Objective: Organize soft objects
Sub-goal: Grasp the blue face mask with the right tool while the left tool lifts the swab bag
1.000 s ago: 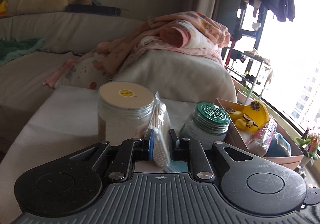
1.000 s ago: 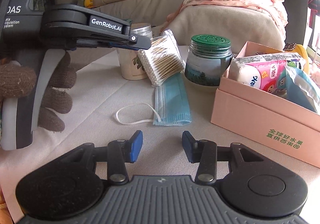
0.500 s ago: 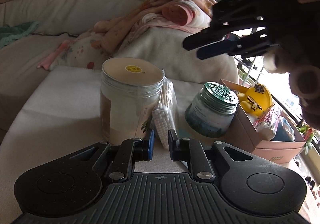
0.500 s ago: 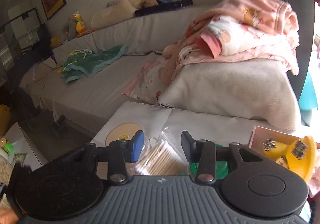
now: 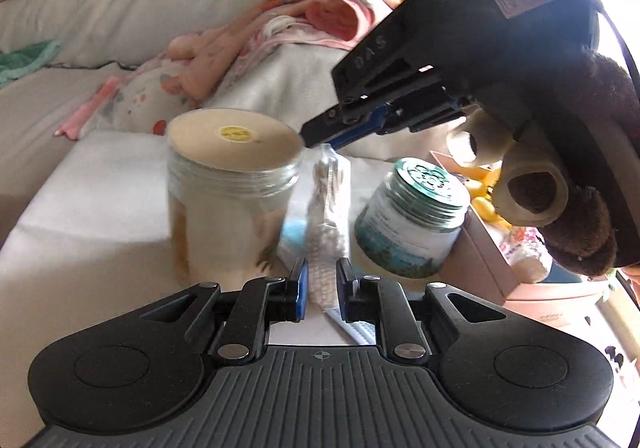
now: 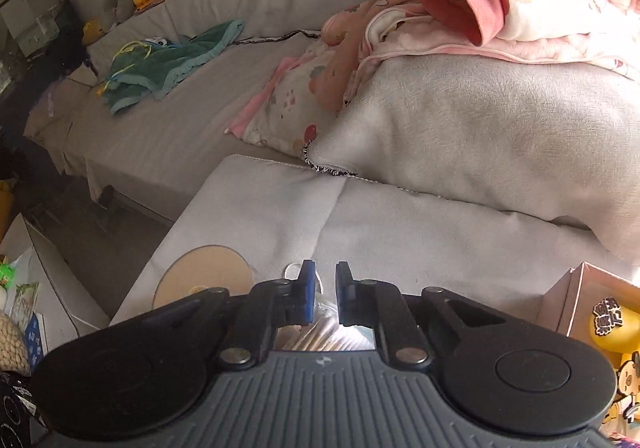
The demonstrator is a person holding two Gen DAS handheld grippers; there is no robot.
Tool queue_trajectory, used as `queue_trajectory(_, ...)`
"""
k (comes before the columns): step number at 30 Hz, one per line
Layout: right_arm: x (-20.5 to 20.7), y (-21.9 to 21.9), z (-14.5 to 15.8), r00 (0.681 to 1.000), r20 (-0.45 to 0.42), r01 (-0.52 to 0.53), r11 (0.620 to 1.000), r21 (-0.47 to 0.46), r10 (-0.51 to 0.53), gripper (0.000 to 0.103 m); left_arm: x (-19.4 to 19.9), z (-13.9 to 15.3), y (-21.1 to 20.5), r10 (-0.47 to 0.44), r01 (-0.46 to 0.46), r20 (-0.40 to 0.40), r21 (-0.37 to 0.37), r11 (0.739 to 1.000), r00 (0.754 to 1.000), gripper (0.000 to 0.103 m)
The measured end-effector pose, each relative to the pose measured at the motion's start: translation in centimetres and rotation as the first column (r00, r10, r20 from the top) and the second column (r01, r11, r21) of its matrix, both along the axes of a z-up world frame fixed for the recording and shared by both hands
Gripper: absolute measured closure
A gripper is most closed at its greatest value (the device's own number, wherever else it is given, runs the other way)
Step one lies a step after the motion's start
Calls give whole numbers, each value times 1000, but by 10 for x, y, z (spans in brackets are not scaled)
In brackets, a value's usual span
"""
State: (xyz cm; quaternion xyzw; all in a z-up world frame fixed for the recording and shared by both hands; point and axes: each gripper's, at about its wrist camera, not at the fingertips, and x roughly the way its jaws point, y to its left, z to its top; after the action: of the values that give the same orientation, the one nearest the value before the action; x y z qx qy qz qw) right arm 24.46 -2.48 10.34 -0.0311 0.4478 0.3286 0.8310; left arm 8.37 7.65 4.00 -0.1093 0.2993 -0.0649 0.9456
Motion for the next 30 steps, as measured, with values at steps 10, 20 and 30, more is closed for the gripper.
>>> queue_trajectory(10, -5, -20, 0, 1000, 8, -2, 999, 43, 2, 93, -1, 3, -20, -31, 28, 31, 94, 995, 999, 82)
queue_trajectory(20, -10, -29, 1, 999, 35, -15, 1000, 24, 15, 92, 8, 8, -11, 19, -23, 36, 113, 993, 999, 82)
queue_trajectory(30, -15, -40, 0, 998, 57, -17, 1000, -22, 19, 92, 9, 7, -24, -49, 35, 59, 212, 977, 997, 81)
